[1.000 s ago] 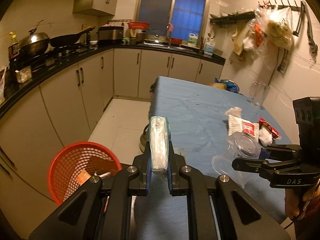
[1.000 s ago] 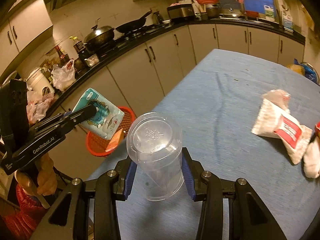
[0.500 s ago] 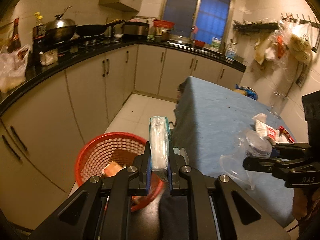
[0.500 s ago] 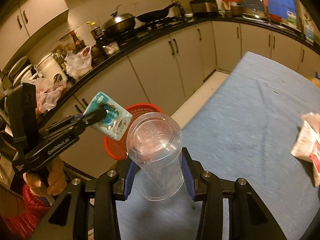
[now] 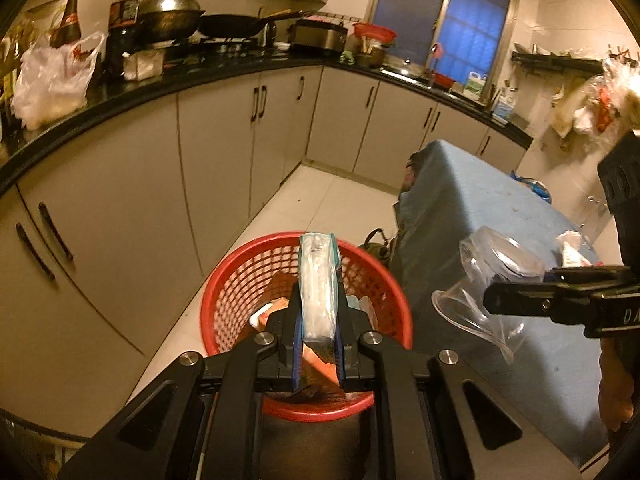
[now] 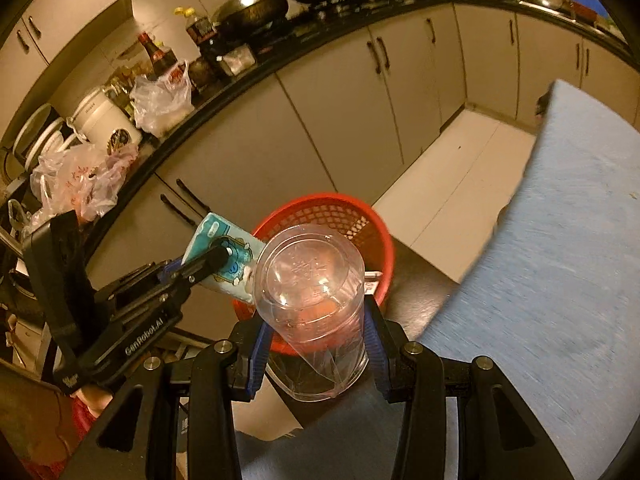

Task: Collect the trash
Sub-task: 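Carry the tissue pack and plastic cup over the red basket with both tools, then open both tools to drop the tissue pack and cup into the basket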

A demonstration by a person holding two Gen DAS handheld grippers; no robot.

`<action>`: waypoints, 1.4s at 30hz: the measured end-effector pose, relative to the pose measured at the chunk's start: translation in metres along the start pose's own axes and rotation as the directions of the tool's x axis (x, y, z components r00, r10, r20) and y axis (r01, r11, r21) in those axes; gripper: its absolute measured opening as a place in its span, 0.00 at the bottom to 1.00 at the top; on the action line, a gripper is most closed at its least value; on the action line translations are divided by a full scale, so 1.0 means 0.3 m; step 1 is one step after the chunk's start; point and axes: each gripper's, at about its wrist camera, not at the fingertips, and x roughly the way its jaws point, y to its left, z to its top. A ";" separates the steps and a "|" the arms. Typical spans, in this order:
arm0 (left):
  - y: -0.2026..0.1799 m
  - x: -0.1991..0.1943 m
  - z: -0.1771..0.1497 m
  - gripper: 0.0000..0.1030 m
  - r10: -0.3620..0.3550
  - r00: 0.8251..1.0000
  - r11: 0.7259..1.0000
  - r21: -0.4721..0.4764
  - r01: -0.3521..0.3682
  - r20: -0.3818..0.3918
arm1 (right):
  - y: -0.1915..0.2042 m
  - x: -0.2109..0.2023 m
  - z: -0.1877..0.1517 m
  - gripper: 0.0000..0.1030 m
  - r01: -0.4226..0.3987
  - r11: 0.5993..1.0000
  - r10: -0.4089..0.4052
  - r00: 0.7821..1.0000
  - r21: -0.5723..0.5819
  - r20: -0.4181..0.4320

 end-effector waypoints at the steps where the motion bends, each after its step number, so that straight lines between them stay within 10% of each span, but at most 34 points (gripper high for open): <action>1: 0.014 0.011 -0.005 0.11 0.004 1.000 1.000 -0.007 -0.004 -0.007 | 0.003 0.019 0.009 0.45 0.001 1.000 -0.001 1.000 0.000 -0.007; 23: 0.128 0.200 -0.069 0.12 0.030 0.994 0.998 -0.043 -0.035 -0.107 | -0.067 0.382 0.143 0.48 0.075 0.993 -0.061 0.986 0.087 -0.157; 42: 0.115 0.122 -0.051 0.31 0.024 0.998 0.997 -0.074 -0.028 -0.060 | -0.061 0.306 0.125 0.53 0.039 0.993 -0.026 0.993 0.112 -0.116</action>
